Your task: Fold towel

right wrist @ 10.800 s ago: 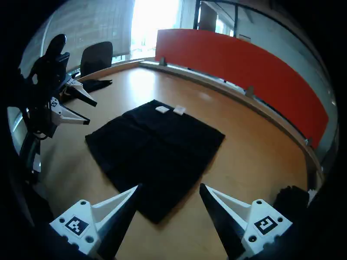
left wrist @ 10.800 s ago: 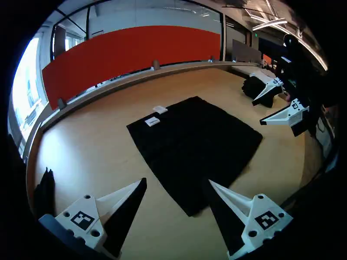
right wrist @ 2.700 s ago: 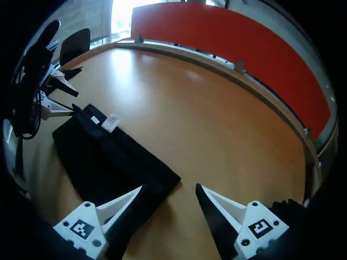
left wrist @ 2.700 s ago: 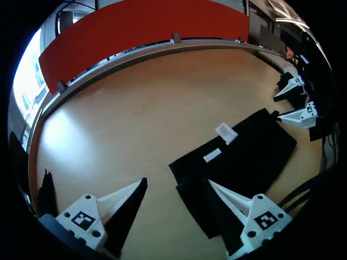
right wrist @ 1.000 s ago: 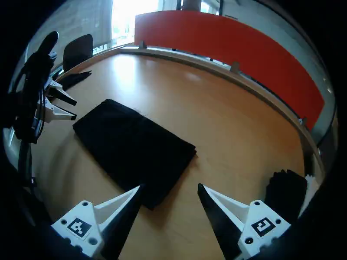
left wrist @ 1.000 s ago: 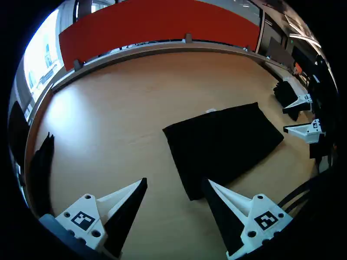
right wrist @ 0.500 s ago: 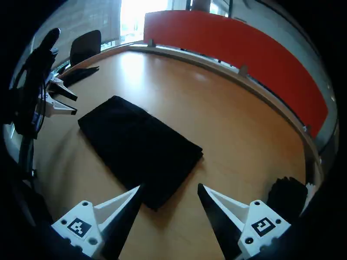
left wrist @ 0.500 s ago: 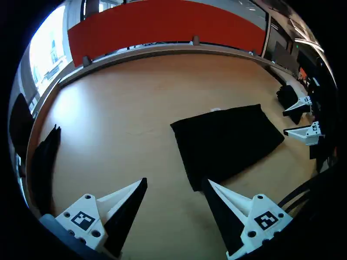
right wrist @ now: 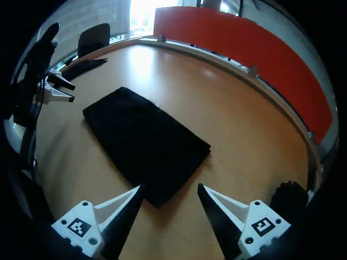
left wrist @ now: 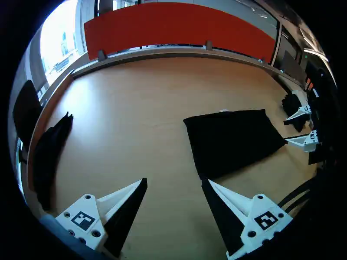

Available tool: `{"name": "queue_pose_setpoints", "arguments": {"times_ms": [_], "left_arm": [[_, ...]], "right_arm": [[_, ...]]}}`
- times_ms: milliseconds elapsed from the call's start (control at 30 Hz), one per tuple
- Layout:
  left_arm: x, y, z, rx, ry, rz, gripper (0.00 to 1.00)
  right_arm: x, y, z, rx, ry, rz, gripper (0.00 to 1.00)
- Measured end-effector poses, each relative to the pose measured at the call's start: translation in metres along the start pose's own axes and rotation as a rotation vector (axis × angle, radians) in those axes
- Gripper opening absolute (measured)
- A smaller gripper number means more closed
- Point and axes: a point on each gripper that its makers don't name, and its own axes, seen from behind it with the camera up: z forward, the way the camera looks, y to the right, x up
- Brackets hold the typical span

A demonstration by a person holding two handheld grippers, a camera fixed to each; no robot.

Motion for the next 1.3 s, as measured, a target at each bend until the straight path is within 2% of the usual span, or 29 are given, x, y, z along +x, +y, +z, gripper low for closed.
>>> {"name": "queue_pose_setpoints", "arguments": {"times_ms": [133,300,600,900,1133,1300], "left_arm": [[-0.007,-0.003,-0.007,0.013,-0.005,-0.01,0.93],[-0.016,-0.006,-0.013,0.022,-0.013,-0.027,0.93],[-0.026,-0.009,-0.021,0.028,-0.02,-0.046,0.93],[-0.032,-0.013,-0.028,0.036,-0.022,-0.056,0.93],[-0.035,-0.015,-0.03,0.041,-0.024,-0.061,0.93],[-0.035,-0.016,-0.029,0.042,-0.025,-0.06,0.93]], "right_arm": [[-0.01,-0.005,0.002,0.019,-0.026,-0.006,0.92],[-0.023,-0.014,0.003,0.054,-0.059,-0.005,0.83],[-0.036,-0.018,0.001,0.09,-0.109,-0.019,0.56],[-0.035,-0.02,0.002,0.114,-0.114,-0.014,0.33],[-0.033,-0.021,0.005,0.119,-0.109,-0.024,0.11],[-0.029,-0.022,0.004,0.118,-0.095,-0.026,0.07]]}}
